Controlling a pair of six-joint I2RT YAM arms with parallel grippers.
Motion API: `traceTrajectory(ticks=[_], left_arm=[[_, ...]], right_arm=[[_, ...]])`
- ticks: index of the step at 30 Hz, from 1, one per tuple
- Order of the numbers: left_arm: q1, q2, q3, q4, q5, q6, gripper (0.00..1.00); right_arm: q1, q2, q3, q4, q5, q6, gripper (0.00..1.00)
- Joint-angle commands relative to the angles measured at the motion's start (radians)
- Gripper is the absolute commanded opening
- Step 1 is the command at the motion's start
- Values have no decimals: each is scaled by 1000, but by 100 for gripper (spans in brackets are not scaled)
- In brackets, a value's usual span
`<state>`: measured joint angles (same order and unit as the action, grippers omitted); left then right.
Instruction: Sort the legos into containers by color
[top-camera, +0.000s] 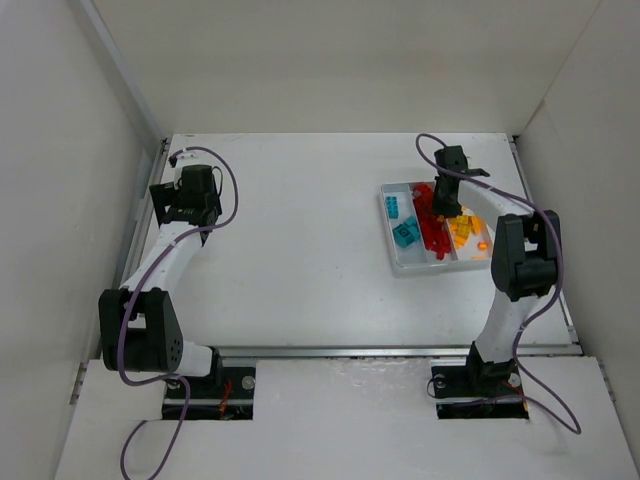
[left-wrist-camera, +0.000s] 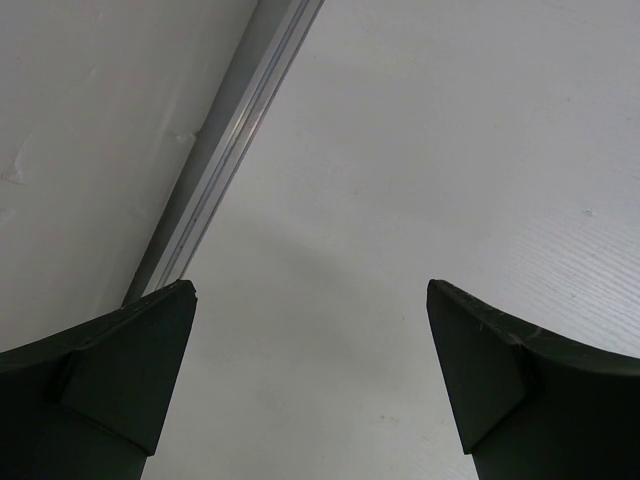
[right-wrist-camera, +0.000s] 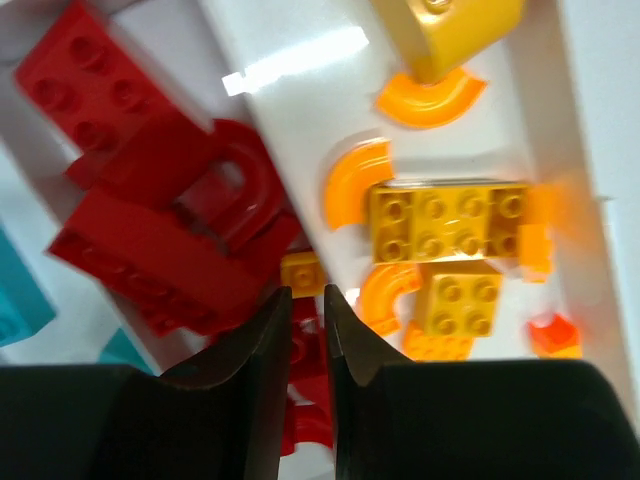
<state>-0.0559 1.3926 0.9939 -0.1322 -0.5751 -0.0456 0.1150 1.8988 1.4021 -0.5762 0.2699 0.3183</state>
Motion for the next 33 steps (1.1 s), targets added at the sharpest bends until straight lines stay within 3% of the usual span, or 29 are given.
traceTrajectory(ticks=[1,18,23,33], left_arm=[[4,-27,31,9,1,3,100],[4,-27,31,9,1,12,100],[4,-27,31,9,1,12,100],[4,-18,31,9,1,21,100]], right_arm=[[41,-40,12,12,29,42,25],[52,-15,0,22,95,85,27],[43,5,9,22,104,94,38],[3,46,18,32,62,76,40]])
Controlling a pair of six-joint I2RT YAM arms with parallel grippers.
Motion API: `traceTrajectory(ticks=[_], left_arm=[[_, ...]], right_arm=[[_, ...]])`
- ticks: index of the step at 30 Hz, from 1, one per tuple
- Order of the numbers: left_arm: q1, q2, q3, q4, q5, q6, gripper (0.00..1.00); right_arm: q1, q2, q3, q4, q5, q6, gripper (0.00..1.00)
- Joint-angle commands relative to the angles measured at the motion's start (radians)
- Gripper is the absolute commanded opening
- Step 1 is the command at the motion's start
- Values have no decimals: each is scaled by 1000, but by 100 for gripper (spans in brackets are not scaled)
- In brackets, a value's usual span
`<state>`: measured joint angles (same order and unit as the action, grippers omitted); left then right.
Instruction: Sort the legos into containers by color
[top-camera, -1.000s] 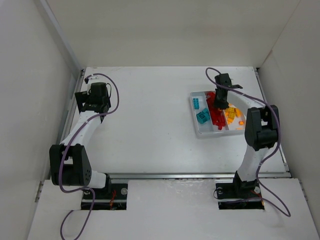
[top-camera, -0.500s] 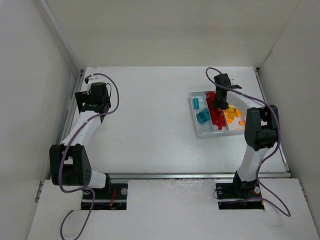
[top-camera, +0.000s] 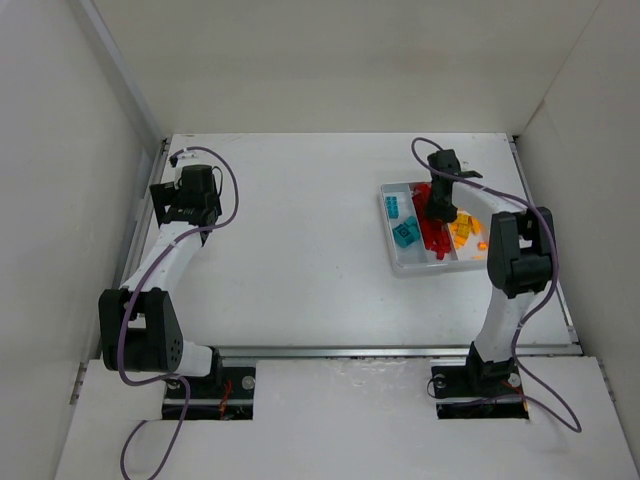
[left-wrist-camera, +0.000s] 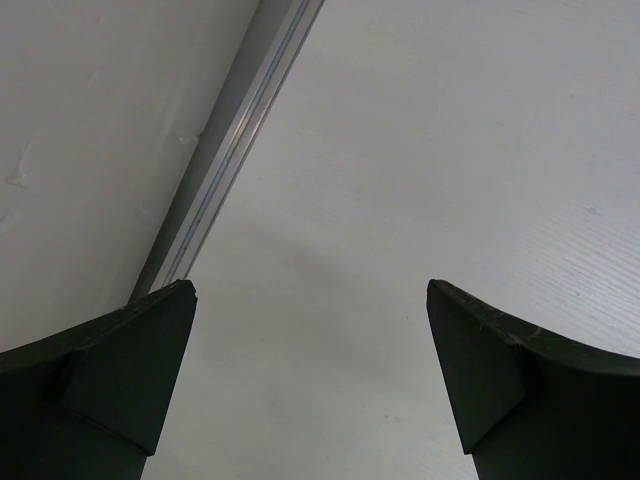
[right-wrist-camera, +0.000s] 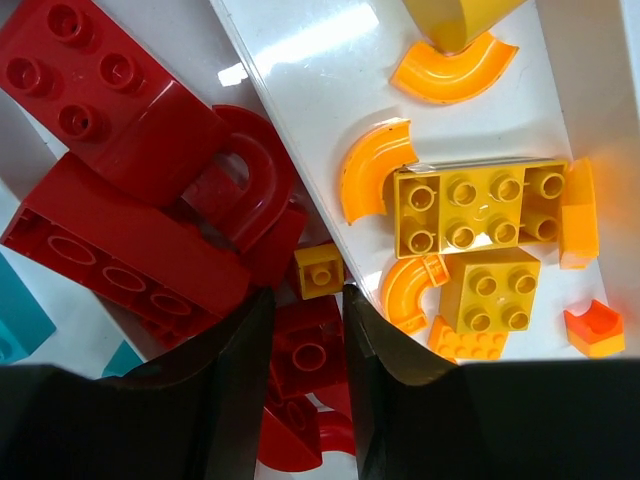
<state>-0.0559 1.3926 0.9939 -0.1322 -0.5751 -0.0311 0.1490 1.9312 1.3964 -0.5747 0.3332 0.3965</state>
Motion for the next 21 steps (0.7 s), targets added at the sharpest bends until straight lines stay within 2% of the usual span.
traceTrajectory(ticks=[1,15,19,21], left_arm=[[4,-9,31,9,1,7,100],[4,-9,31,9,1,7,100],[4,-9,31,9,1,7,100],[4,-9,31,9,1,7,100]], right_arm=[[-31,14,24,30,-2,-2,40],[-31,23,33,81,-17,-80,40],[-31,23,33,81,-28,-81,30],[-31,23,33,81,-39,-81,28]])
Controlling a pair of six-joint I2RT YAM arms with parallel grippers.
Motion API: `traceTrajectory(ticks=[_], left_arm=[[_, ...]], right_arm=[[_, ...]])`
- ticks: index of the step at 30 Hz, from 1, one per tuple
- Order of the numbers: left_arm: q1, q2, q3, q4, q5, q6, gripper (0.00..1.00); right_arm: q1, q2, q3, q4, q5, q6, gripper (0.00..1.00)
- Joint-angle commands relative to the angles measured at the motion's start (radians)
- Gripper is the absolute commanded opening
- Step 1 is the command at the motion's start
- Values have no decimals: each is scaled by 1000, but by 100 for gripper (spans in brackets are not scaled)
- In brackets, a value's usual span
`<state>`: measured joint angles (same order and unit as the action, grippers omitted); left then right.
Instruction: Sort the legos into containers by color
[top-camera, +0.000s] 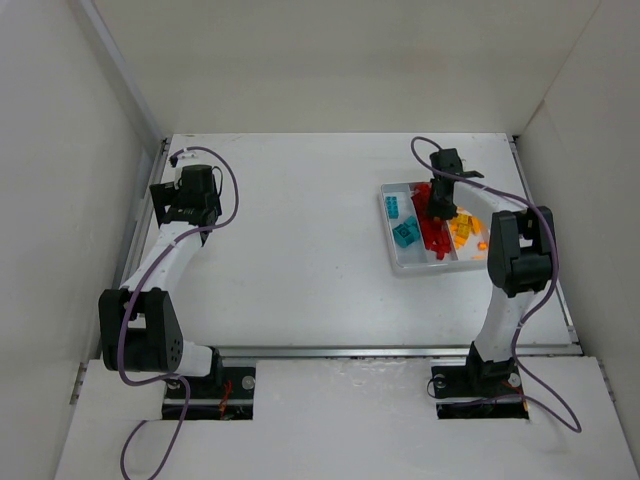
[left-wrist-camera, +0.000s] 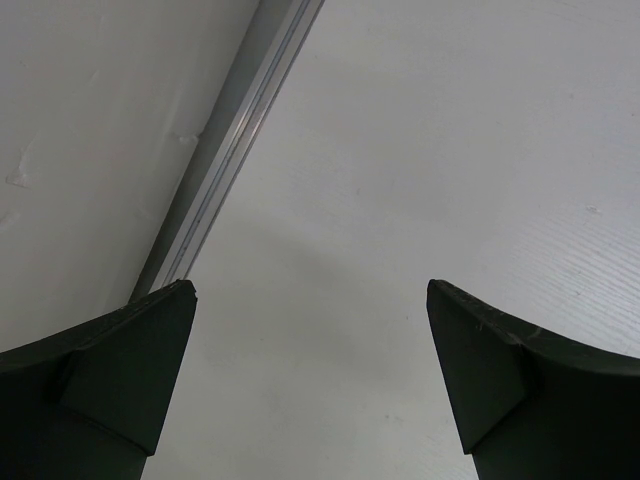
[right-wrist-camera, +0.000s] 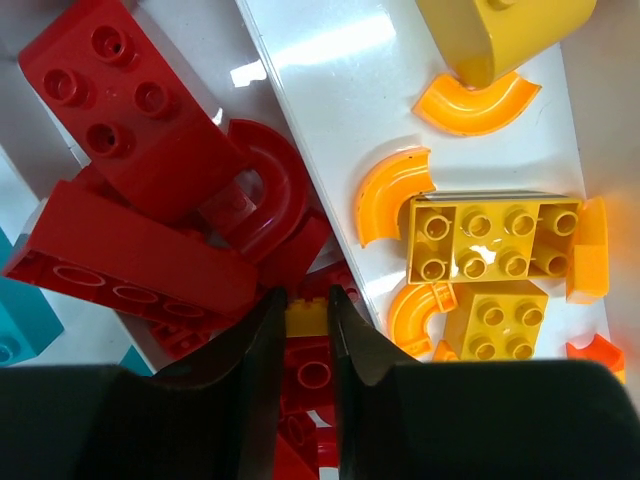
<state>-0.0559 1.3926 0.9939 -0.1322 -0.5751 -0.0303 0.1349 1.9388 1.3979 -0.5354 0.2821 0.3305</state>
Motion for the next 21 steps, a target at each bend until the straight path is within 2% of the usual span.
traceTrajectory(ticks=[1,3,8,17,21], left_arm=[[4,-9,31,9,1,6,100],[4,-9,31,9,1,6,100],[4,-9,31,9,1,6,100],[4,-9,31,9,1,6,100],[4,-9,31,9,1,6,100]], right_arm=[[-17,15,32,41,3,-15,25],[-17,15,32,41,-6,-15,20],[-17,-21,21,32,-15,-24,17],[-27,-152,32,23,26,-24,17],[-98,-170,41,23,35,-24,17]])
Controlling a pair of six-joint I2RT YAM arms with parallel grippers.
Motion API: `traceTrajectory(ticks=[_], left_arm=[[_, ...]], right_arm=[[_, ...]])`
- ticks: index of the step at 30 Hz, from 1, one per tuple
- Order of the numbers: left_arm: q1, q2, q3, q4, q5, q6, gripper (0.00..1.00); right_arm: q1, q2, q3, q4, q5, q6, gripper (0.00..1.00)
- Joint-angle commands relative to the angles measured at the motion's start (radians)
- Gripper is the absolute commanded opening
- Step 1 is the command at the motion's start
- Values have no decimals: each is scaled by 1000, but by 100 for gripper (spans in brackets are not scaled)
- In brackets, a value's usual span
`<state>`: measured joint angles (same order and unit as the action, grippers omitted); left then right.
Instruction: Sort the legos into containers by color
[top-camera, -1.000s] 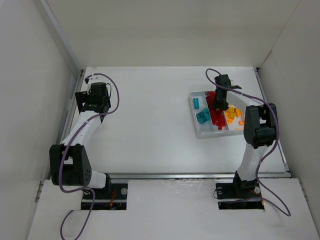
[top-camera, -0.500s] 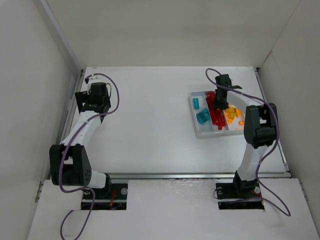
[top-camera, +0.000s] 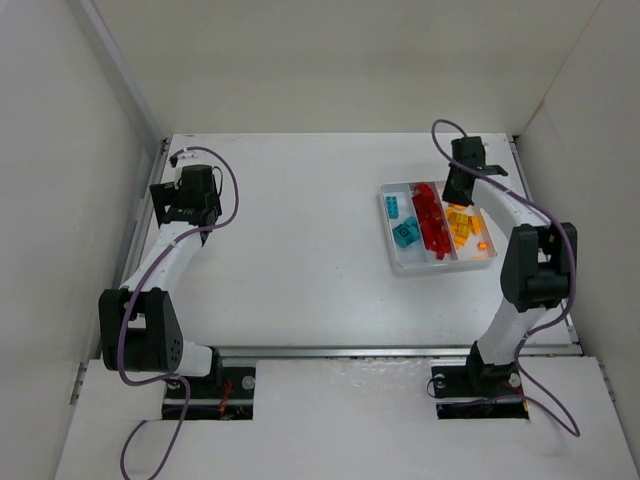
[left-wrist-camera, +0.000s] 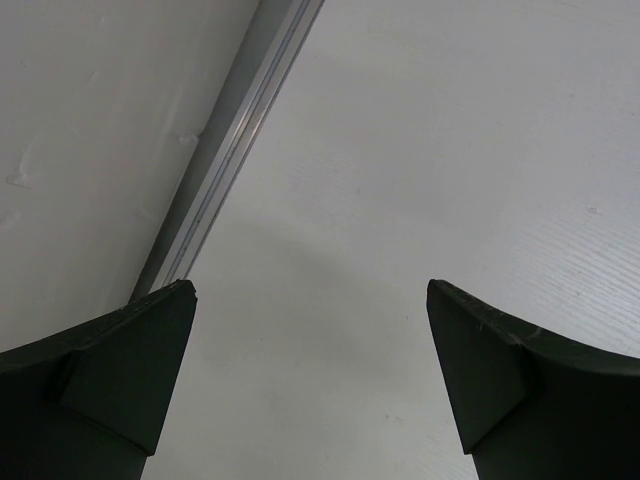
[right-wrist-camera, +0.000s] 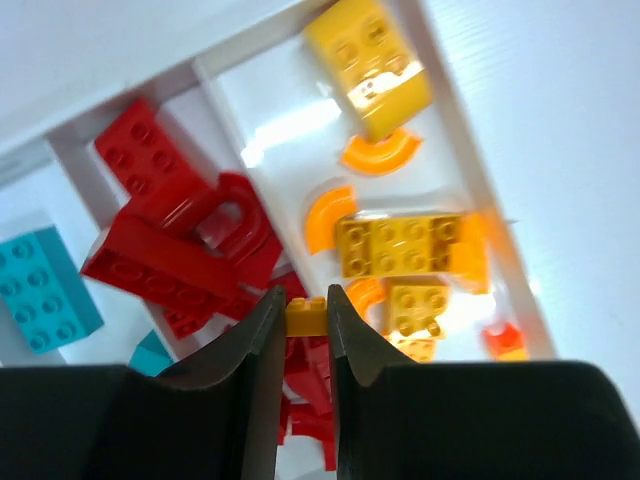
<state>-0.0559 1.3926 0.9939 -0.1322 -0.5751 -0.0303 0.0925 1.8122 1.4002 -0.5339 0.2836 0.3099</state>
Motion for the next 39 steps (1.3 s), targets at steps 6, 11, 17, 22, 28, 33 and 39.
traceTrajectory(ticks=[6,11,17,22,28,33,39], left_arm=[[4,-18,31,9,1,6,100],[4,-18,31,9,1,6,100],[4,-18,31,9,1,6,100],[4,-18,31,9,1,6,100],[4,-18,31,9,1,6,100],[4,-18,31,9,1,6,100],[4,-18,31,9,1,6,100]], right_arm=[[-129,-5,57,2,25,-14,49],[-139,4,80,-18,25,-35,80],[-139,-57,120,-38,45,-45,93],[-223,-137,99,-14,34,-20,100],[-287,-183,79,-14,74,-5,100],[-298,-183,79,-26,181,-26,100],[-329,-204,88,-35,232,-35,100]])
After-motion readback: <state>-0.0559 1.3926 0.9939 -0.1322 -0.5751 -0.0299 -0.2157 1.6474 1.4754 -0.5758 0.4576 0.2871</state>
